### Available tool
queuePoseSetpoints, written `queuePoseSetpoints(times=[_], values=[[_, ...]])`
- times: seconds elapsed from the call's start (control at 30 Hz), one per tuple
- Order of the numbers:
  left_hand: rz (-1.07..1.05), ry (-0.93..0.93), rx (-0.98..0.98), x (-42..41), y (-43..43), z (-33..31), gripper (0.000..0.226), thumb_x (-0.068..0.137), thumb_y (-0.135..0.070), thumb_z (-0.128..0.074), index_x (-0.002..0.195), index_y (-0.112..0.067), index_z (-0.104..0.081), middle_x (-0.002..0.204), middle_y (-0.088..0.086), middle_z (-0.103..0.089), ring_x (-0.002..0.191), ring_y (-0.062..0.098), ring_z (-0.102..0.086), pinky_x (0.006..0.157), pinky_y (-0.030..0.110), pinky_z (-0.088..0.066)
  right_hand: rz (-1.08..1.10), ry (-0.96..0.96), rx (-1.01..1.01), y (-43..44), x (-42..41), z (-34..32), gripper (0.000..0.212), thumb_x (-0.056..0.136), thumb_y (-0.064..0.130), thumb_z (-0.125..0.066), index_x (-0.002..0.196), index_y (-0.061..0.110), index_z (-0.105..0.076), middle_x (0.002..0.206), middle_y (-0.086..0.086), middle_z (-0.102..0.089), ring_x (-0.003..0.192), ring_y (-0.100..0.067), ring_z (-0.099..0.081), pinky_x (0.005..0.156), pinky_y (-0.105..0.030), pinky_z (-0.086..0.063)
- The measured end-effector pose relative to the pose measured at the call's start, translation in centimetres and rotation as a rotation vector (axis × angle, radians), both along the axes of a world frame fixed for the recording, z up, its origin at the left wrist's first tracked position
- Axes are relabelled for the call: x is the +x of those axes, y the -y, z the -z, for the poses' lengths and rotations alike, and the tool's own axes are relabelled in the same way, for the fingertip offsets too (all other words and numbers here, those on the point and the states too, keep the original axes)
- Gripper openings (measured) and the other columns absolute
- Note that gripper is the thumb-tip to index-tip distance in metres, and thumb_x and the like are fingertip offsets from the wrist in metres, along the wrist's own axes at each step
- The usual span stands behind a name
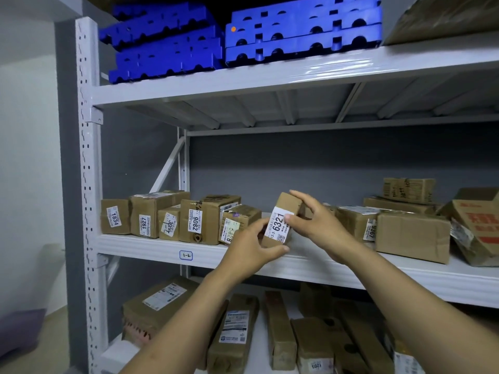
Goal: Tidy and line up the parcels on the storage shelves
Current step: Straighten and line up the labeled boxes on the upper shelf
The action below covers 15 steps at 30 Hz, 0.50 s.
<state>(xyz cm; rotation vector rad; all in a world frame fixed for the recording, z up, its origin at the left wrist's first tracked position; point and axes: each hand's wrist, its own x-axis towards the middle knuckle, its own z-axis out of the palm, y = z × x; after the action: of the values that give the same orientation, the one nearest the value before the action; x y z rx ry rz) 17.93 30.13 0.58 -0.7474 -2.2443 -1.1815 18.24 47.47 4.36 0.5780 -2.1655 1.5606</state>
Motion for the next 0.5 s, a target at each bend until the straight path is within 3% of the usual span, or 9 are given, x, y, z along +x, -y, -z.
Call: queuePoseSetpoints(times=[0.13,0.2,0.27,0.37,0.5], values=[[-0.017,0.025,-0.057,-1.6,-0.2,0.9,0.067,0.074,-0.032,-0.081,0.132,-0.037,-0.046,0.106,-0.023,-0.060,0.095,-0.012,-0.055,0.074,0.000,-0.039,0.001,-0.005,0.103,-0.1,-1.0,0.3,0.048,0.094,0.017,-0.061,0.137,0.033,-0.048,0.132,0.002,-0.056,0.109,-0.012,-0.060,0.084,-0.029,-0.058],[-0.047,0.013,-0.109,-2.6,-0.2,1.5,0.067,0.074,-0.034,-0.080,0.133,-0.034,-0.048,0.114,-0.016,-0.064,0.103,-0.002,-0.058,0.082,0.008,-0.044,0.039,-0.030,0.213,0.0,-1.8,0.4,0.047,0.095,0.017,-0.059,0.139,0.032,-0.048,0.138,0.004,-0.051,0.115,-0.009,-0.054,0.093,-0.029,-0.053],[-0.156,-0.090,-0.178,-3.4,0.3,1.8,0.063,0.076,-0.039,-0.077,0.133,-0.034,-0.050,0.120,-0.012,-0.063,0.108,0.005,-0.056,0.090,0.022,-0.046,0.080,-0.082,0.318,0.2,-2.4,0.3,0.048,0.095,0.019,-0.059,0.140,0.030,-0.046,0.143,0.005,-0.047,0.119,-0.003,-0.045,0.096,-0.018,-0.042],[-0.320,-0.314,-0.246,-4.4,1.8,1.3,0.061,0.081,-0.044,-0.070,0.137,-0.032,-0.049,0.129,-0.010,-0.056,0.118,0.007,-0.044,0.096,0.021,-0.033,0.144,-0.119,0.453,0.4,-3.4,0.2,0.054,0.093,0.024,-0.062,0.143,0.031,-0.041,0.150,0.004,-0.040,0.130,-0.007,-0.039,0.096,-0.016,-0.030],[-0.490,-0.389,-0.391,-6.0,4.1,0.0,0.076,0.078,-0.054,-0.067,0.144,-0.029,-0.041,0.150,-0.003,-0.035,0.140,0.016,-0.023,0.114,0.035,-0.016,0.162,-0.044,0.530,0.7,-5.2,0.9,0.076,0.087,0.027,-0.071,0.147,0.037,-0.026,0.145,0.002,-0.046,0.123,-0.017,-0.050,0.094,-0.027,-0.044]])
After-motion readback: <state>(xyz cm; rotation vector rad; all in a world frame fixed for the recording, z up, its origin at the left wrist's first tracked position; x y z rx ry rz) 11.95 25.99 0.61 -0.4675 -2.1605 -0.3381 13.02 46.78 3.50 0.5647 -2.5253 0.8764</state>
